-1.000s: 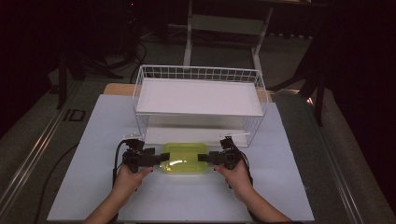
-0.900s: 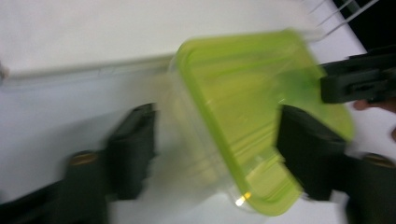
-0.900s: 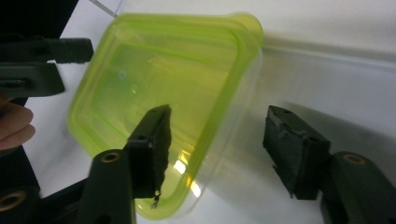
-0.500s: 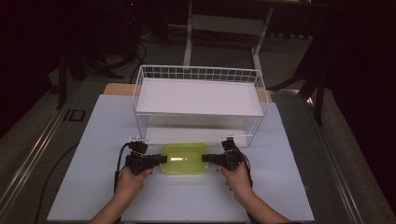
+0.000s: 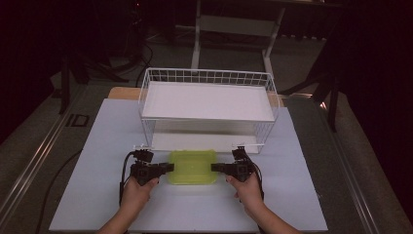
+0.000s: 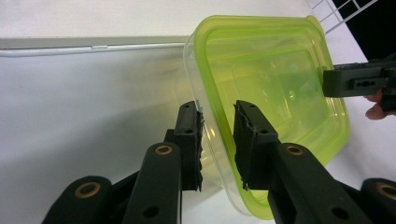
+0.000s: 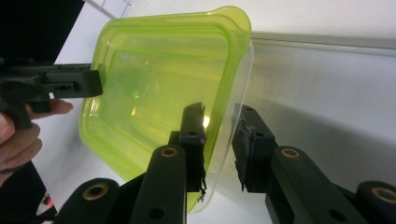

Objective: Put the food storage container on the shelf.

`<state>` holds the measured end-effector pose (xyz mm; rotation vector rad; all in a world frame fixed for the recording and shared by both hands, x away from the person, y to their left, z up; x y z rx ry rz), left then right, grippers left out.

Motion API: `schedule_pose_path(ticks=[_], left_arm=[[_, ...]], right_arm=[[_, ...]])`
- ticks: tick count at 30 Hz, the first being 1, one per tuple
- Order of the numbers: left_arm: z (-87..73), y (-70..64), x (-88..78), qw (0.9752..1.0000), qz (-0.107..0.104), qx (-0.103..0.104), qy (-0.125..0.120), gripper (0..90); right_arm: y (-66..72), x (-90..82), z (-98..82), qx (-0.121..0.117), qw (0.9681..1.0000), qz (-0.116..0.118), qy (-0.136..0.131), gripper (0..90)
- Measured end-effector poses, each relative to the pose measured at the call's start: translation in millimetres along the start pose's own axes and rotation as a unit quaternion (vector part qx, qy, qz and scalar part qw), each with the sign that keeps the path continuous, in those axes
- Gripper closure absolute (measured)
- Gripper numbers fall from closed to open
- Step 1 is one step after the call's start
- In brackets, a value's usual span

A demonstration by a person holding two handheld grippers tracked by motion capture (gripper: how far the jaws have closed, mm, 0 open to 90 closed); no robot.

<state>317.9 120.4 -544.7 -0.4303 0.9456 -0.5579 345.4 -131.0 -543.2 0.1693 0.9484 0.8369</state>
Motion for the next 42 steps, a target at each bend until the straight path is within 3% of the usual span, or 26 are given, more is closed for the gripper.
schedule_pose_path(ticks=[5, 11, 16, 18, 19, 20, 24, 30, 35, 38, 42], left_arm=[[-2.3, -2.6, -2.7, 1.0, -0.001, -0.002, -0.003, 75.5], [-4.1, -8.4, -5.4, 0.9998, 0.021, 0.007, -0.004, 76.8], [-6.5, -11.3, -7.5, 0.9997, 0.023, -0.002, -0.004, 78.3], [-7.4, -14.7, -8.6, 0.9995, 0.032, 0.003, 0.0, 79.0], [-7.2, -16.5, -9.2, 0.9994, 0.035, 0.007, 0.001, 79.2], [-6.6, -18.2, -9.5, 0.9994, 0.033, 0.006, -0.001, 79.3], [-1.8, -24.7, -10.4, 0.9998, 0.018, 0.007, -0.007, 79.5], [10.0, -35.5, -6.8, 0.9996, -0.006, 0.016, -0.024, 79.6], [20.1, -41.9, -2.7, 0.9987, -0.023, 0.025, -0.039, 79.9], [26.4, -44.4, 1.4, 0.9976, -0.045, 0.024, -0.047, 80.1], [32.3, -46.2, 9.1, 0.9972, -0.05, 0.028, -0.049, 80.2]], right_arm=[[4.0, -3.0, -4.1, -0.005, 1.0, -0.002, -0.007, 75.9], [7.9, -6.0, -7.9, -0.012, 0.9999, -0.004, -0.006, 76.9], [9.0, -8.3, -10.8, 0.003, 1.0, 0.007, -0.006, 78.7], [9.5, -10.1, -12.0, 0.013, 0.9998, 0.014, -0.006, 79.9], [9.9, -10.7, -12.4, 0.007, 0.9999, 0.014, -0.006, 79.9], [10.2, -11.7, -12.6, -0.001, 0.9999, 0.01, -0.006, 79.9], [7.3, -18.3, -10.3, 0.009, 0.9997, 0.018, -0.017, 79.9], [2.1, -33.5, -0.8, 0.009, 0.999, 0.012, -0.042, 79.9], [-2.4, -44.3, 7.4, 0.002, 0.9983, 0.003, -0.058, 80.0], [-6.7, -48.5, 13.1, -0.004, 0.9975, -0.008, -0.07, 79.9], [-14.8, -50.1, 19.7, -0.007, 0.9968, -0.022, -0.077, 79.6]])
Point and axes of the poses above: each handheld gripper's, and its own axes: x roughly forward along the jaws, z roughly out of its top, y roughly to its left, the point moved 5 cm from there along x, roughly forward along the jaws, and after that the axes turned 8 degrees about -x, right-handed, at the moved point
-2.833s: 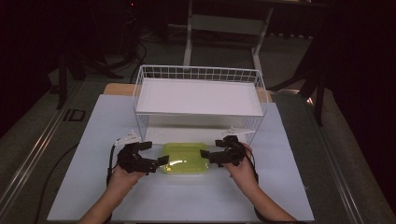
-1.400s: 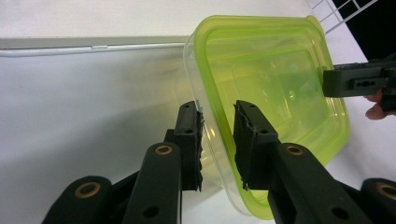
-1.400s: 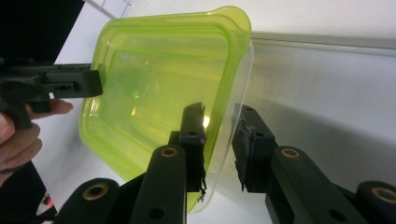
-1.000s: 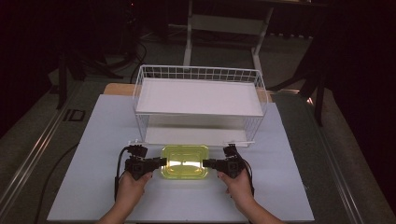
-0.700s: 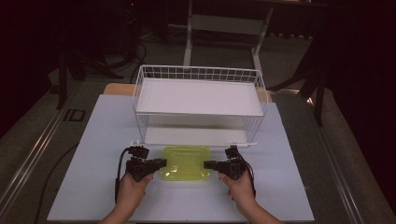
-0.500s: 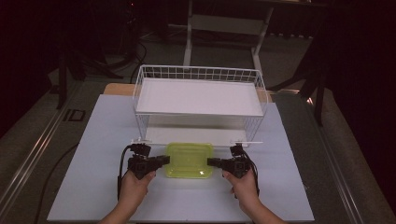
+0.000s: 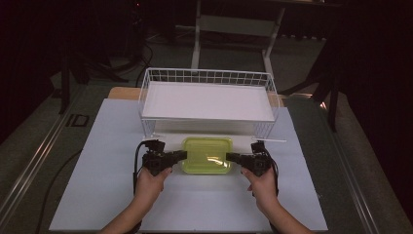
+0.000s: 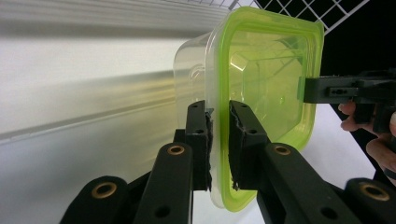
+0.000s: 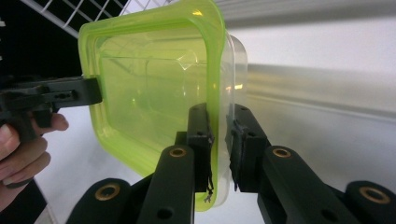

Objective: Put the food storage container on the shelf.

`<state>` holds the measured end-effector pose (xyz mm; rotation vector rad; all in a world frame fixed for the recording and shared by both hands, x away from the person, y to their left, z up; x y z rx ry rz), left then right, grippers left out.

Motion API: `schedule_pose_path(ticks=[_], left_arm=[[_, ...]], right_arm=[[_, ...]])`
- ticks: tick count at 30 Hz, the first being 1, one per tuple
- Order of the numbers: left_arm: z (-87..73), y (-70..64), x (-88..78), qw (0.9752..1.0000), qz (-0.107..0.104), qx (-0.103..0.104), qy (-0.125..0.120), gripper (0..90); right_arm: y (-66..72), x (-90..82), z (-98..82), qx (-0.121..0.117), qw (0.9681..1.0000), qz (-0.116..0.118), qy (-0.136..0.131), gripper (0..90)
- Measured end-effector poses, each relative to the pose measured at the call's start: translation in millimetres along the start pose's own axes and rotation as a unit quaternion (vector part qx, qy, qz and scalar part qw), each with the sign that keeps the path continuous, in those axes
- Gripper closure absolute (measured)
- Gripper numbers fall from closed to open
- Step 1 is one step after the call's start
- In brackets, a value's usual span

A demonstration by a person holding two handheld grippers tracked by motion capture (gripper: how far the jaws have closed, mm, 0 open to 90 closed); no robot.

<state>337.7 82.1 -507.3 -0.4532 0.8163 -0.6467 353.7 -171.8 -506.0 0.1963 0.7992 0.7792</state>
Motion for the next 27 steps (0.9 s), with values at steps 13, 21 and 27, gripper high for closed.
schedule_pose_path(ticks=[13, 21, 27], left_arm=[[11.2, 10.7, 30.3, 0.9999, -0.004, 0.008, -0.01, 80.5], [17.0, 17.3, 42.9, 0.9998, 0.01, 0.011, -0.016, 80.5], [19.9, 26.5, 48.6, 0.9995, 0.023, 0.007, -0.02, 79.6]], right_arm=[[-32.2, 19.5, 9.2, 0.026, 0.9991, -0.035, 0.003, 77.4], [-41.3, 28.5, 13.2, 0.027, 0.9979, -0.058, -0.005, 77.7], [-39.3, 32.0, 16.7, 0.021, 0.9975, -0.066, -0.012, 78.2]])
Point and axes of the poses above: each handheld gripper's, and its own axes: x roughly forward along the jaws, z roughly out of its top, y roughly to its left, the point moved 5 cm from there along x, roughly forward along the jaws, and after that the axes turned 8 degrees about -x, right-handed, at the moved point
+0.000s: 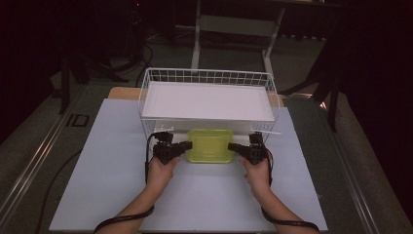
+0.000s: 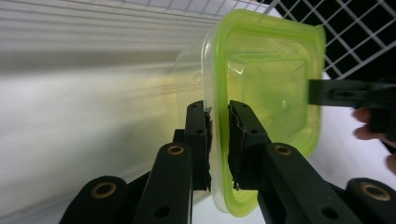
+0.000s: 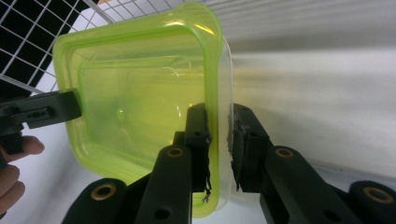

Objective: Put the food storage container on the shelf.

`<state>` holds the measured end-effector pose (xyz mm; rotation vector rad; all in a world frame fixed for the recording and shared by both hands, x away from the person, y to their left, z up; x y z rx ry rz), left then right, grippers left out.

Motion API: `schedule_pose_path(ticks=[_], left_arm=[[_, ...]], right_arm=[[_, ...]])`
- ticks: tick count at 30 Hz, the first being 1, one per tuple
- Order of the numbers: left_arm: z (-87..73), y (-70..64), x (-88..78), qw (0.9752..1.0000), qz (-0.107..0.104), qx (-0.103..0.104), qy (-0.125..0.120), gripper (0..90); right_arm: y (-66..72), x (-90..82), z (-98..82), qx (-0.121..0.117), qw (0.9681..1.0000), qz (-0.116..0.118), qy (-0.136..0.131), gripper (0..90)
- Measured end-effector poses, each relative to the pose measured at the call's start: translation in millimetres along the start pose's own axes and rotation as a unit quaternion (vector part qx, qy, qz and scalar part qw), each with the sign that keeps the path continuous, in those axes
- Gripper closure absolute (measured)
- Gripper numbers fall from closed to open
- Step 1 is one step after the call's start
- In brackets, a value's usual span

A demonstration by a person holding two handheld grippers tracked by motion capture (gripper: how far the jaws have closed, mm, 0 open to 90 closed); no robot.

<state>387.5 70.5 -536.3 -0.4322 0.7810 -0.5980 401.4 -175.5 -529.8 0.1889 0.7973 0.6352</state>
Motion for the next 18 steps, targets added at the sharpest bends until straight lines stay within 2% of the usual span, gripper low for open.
schedule_pose_path(ticks=[3, 7, 13, 18], left_arm=[[1.6, 4.2, 2.9, 1.0, -0.005, -0.006, -0.005, 79.0], [3.7, 7.1, 5.0, 0.9999, -0.009, 0.001, -0.012, 77.4], [5.9, 11.2, 10.3, 0.9992, -0.013, 0.01, -0.037, 73.3], [7.0, 13.0, 15.8, 0.9985, 0.003, 0.025, -0.049, 67.2]], right_arm=[[2.4, 1.3, 1.8, -0.011, 0.9999, -0.009, -0.007, 78.3], [-0.5, 3.4, 3.9, -0.007, 0.9998, -0.004, -0.019, 77.8], [-2.6, 7.3, 7.3, -0.023, 0.9991, -0.02, -0.03, 75.2], [-4.6, 11.2, 9.6, -0.029, 0.9985, -0.033, -0.032, 70.9]])
Point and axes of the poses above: each handheld gripper's, and its own axes: x roughly forward along the jaws, z roughly out of its top, y roughly to its left, the point moved 5 cm from there along x, roughly forward along the jaws, and after that the axes turned 8 degrees about -x, right-handed, at the moved point
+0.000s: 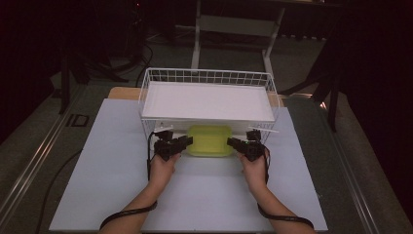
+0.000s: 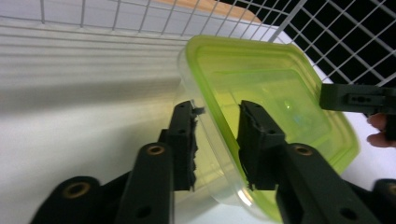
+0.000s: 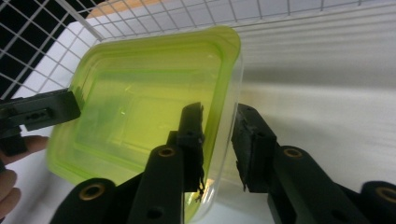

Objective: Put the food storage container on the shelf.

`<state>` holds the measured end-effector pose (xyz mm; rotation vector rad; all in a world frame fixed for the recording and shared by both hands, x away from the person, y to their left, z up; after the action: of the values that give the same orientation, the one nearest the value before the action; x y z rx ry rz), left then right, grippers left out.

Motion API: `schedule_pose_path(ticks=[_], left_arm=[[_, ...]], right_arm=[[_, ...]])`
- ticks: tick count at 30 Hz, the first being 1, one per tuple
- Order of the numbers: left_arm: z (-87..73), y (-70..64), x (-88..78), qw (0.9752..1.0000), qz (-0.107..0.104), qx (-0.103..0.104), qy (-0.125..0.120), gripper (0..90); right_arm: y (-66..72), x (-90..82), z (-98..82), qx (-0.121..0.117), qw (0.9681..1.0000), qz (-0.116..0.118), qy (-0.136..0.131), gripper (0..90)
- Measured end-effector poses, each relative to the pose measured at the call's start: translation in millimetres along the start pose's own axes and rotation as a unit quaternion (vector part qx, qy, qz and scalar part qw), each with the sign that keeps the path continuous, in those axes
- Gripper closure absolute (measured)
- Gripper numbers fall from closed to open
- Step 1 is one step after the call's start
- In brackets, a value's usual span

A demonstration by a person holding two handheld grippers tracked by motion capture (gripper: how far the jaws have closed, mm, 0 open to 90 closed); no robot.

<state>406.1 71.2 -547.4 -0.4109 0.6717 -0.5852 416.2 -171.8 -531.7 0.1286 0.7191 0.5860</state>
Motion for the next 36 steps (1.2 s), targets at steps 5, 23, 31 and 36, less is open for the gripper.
schedule_pose_path(ticks=[5, 23, 31, 36], left_arm=[[0.5, 2.3, 4.6, 0.9999, 0.001, -0.004, -0.01, 61.9], [-3.8, -17.3, -29.0, 0.9973, -0.023, 0.059, -0.037, 14.5], [-14.0, -27.8, -54.9, 0.9956, -0.048, 0.075, -0.031, 10.0], [-22.9, -35.8, -70.8, 0.9931, -0.063, 0.097, -0.022, 9.9]], right_arm=[[-2.3, 3.5, 0.0, 0.0, 1.0, -0.004, -0.006, 67.0], [17.4, -27.0, -1.2, -0.054, 0.9982, 0.012, -0.021, 52.1], [40.2, -45.5, -11.6, -0.064, 0.9969, 0.045, -0.013, 55.1], [49.7, -47.9, -25.4, -0.076, 0.9957, 0.052, 0.006, 63.0]])
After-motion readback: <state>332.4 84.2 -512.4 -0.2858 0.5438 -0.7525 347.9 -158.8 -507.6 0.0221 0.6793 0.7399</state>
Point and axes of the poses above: each handheld gripper's, and its own axes: x roughly forward along the jaws, z roughly out of its top, y roughly to its left, the point moved 5 cm from there along x, roughly forward along the jaws, and after that the axes turned 8 degrees about -x, right-handed, at the moved point
